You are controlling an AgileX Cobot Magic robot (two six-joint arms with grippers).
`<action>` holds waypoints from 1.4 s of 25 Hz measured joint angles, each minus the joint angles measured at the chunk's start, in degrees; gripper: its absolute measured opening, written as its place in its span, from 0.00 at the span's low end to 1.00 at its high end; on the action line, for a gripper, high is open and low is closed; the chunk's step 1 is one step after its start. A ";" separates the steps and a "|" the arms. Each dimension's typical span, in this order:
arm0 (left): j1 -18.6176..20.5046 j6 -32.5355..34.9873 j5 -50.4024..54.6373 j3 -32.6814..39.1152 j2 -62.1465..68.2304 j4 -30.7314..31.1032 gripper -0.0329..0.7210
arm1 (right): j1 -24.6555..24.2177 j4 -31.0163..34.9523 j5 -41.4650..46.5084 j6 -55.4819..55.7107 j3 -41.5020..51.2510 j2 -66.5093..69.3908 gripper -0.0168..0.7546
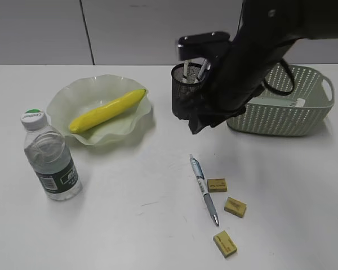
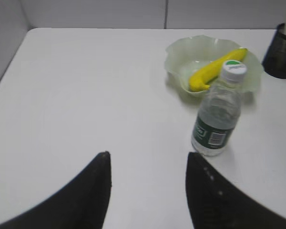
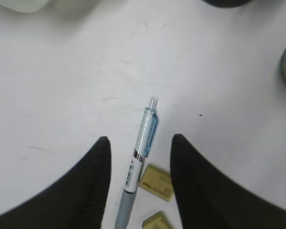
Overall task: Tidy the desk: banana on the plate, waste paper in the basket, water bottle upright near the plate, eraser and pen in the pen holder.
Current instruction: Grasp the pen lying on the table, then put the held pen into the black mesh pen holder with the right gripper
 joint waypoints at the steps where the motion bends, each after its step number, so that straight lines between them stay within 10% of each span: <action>1: 2.11 0.00 0.00 0.00 0.00 0.00 0.55 | 0.04 0.04 1.83 0.53 -2.30 2.74 0.54; 9: 5.81 0.00 0.00 0.00 0.00 0.00 0.55 | 0.11 0.54 5.28 3.34 -7.17 15.73 0.63; 27: 5.81 0.00 0.00 0.00 0.00 -0.05 0.55 | 0.47 4.30 0.06 3.45 -7.87 18.51 0.22; 35: 5.81 0.00 0.00 0.00 0.00 -0.05 0.55 | 0.58 1.64 -25.60 3.40 -5.46 1.04 0.22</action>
